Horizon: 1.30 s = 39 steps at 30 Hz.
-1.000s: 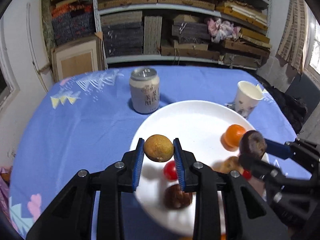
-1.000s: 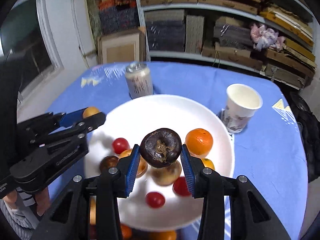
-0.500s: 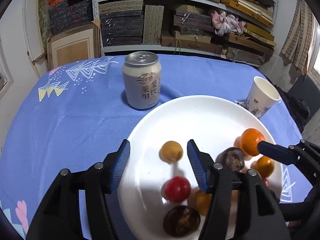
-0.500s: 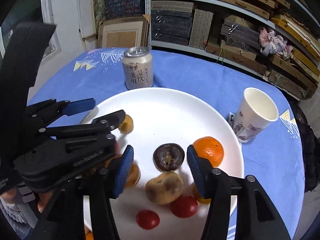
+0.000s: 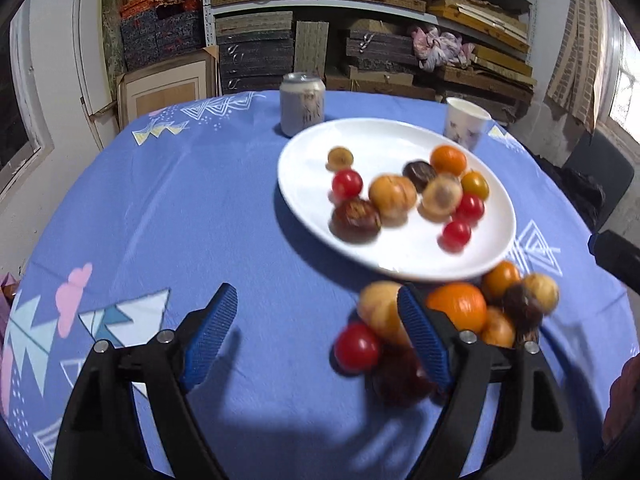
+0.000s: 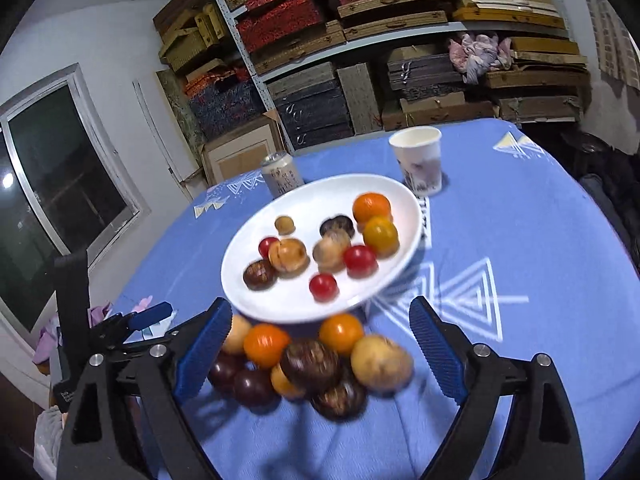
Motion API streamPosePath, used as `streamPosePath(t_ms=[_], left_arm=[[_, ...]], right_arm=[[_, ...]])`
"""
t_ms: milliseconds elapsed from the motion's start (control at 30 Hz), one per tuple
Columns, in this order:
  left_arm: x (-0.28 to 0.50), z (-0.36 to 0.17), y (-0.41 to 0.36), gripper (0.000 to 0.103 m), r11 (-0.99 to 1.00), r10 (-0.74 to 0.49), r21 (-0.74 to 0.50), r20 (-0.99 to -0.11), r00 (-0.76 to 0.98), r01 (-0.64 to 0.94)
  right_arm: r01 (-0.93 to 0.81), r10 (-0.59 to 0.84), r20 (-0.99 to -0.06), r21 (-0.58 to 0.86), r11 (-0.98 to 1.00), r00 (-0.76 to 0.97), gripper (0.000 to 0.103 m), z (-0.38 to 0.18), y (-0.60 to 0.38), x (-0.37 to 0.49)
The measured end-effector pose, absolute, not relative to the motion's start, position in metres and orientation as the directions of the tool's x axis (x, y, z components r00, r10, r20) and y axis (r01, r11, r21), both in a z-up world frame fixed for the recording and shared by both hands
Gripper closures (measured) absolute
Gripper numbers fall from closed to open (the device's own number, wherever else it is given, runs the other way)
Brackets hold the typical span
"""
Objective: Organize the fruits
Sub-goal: 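Withdraw both tools from the plate toward the fruit pile, then grasp a pale speckled fruit with the right tool while the left tool grasps a tan round fruit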
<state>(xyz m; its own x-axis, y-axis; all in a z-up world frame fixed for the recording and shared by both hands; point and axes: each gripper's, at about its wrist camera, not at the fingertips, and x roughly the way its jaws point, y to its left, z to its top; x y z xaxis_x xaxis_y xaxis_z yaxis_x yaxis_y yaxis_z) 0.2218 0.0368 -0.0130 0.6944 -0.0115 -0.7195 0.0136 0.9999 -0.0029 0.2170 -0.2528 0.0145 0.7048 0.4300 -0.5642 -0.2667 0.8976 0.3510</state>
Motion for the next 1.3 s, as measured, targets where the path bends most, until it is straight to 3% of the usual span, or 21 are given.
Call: streamPosePath(t_ms=[133,333,600,733,800,967,1133,1200,1300], left_arm=[[0.212,-0.020,0.028,0.022,1.000,0.006,0.010,-0.698,0.716,0.002],[0.204,-0.021,0.033,0.022,1.000,-0.006,0.003,-0.670,0.742,0.011],[0.210,-0.022,0.045,0.020,1.000,0.016,-0.003,-0.682,0.732,-0.025],[0.217,-0.026,0.055,0.018,0.995,0.095,0.044,-0.697,0.711,-0.090],[0.219,-0.027,0.066,0.018,0.995,0.067,-0.007,-0.714,0.697,-0.104],[0.214,-0.019,0.066,0.018,0.996,-0.002,-0.062,-0.693,0.721,-0.057],[0.209,-0.013,0.046,0.018,0.997,-0.069,-0.064,-0.659,0.749,0.036],[0.210,-0.015,0.042,0.018,0.996,-0.093,-0.071,-0.666,0.740,0.061],[0.216,-0.021,0.039,0.018,0.993,-0.118,-0.087,-0.686,0.718,0.080]], right_arm=[[-0.276,0.383,-0.628,0.266,0.924,0.677,0.012,-0.012,-0.237,0.213],[-0.357,0.324,-0.621,0.076,0.931,0.714,0.012,-0.009,-0.213,0.204],[-0.137,0.322,-0.701,0.307,0.942,0.637,0.013,-0.028,-0.284,0.241],[-0.140,0.297,-0.721,0.270,0.952,0.627,0.014,-0.034,-0.278,0.243],[-0.136,0.250,-0.748,0.211,0.968,0.615,0.014,-0.038,-0.271,0.246],[-0.021,0.189,-0.737,0.231,0.973,0.649,0.015,-0.031,-0.300,0.246],[-0.041,0.307,-0.724,0.361,0.932,0.617,0.018,-0.036,-0.311,0.249],[-0.077,0.345,-0.728,0.376,0.924,0.593,0.022,-0.040,-0.301,0.251],[-0.072,0.362,-0.737,0.395,0.916,0.571,0.040,-0.048,-0.295,0.255]])
